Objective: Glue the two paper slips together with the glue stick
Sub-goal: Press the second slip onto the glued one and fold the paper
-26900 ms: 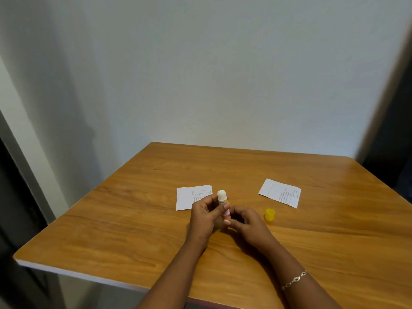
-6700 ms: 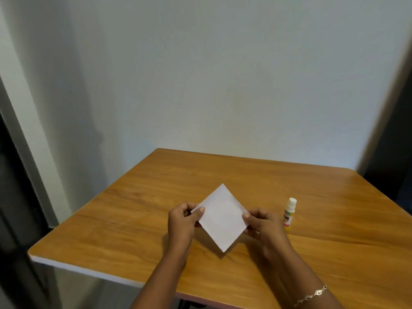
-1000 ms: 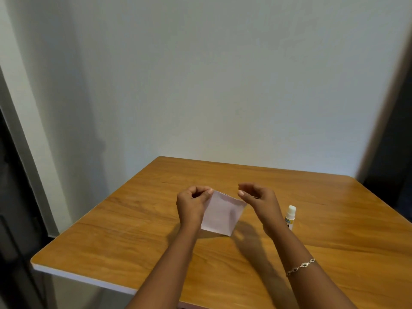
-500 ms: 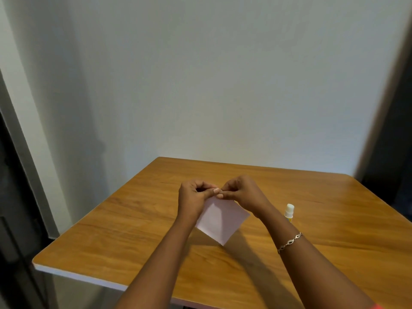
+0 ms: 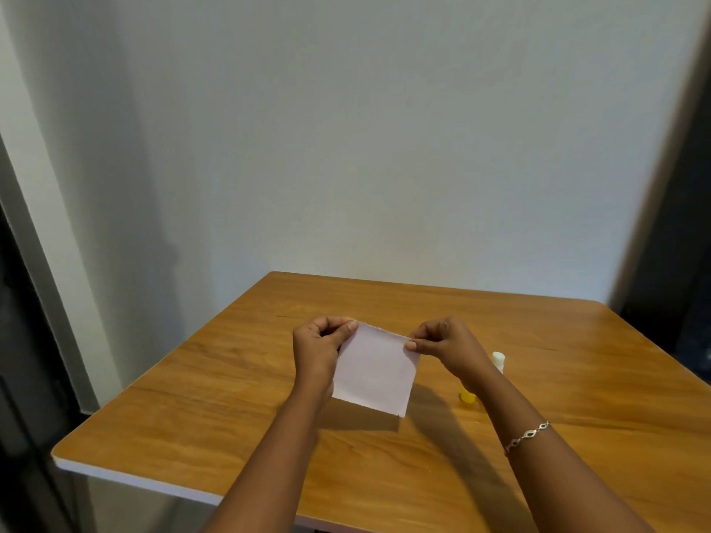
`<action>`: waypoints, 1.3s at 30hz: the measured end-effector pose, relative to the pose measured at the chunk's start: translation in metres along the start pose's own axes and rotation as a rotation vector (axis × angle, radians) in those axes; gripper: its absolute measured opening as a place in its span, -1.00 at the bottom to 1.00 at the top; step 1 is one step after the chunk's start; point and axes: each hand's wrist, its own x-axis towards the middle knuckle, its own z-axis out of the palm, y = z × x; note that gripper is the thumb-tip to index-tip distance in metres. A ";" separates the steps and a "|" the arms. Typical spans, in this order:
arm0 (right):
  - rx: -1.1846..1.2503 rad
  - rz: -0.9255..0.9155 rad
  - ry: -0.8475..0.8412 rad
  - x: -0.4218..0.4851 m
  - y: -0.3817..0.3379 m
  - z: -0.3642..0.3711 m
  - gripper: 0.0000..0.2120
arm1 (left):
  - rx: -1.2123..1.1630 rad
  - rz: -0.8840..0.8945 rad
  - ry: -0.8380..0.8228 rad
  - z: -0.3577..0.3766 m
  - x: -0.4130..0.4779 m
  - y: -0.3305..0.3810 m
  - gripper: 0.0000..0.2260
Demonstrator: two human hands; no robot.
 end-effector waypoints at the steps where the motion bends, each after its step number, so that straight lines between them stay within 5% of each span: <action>1: 0.052 0.009 0.027 -0.001 0.002 0.001 -0.93 | -0.026 -0.017 0.009 0.000 -0.001 0.000 -0.93; 7: 0.230 0.031 0.099 -0.009 0.008 0.009 -0.89 | -0.036 -0.054 0.038 0.001 -0.004 -0.008 -0.94; 12: 0.148 0.006 0.119 -0.009 0.005 0.012 -0.83 | 0.684 0.519 -0.053 0.000 -0.001 -0.007 -0.88; 16: 0.056 -0.045 0.098 -0.008 0.000 0.015 -0.90 | 0.919 0.693 -0.260 0.017 -0.002 0.003 -0.85; 31: 0.033 -0.080 -0.005 -0.015 -0.007 0.014 -0.84 | 0.934 0.477 -0.420 0.031 -0.003 0.014 -0.92; 39: 0.077 0.021 -0.056 -0.019 0.006 0.013 -0.94 | 0.666 0.470 -0.238 0.023 -0.003 0.012 -0.91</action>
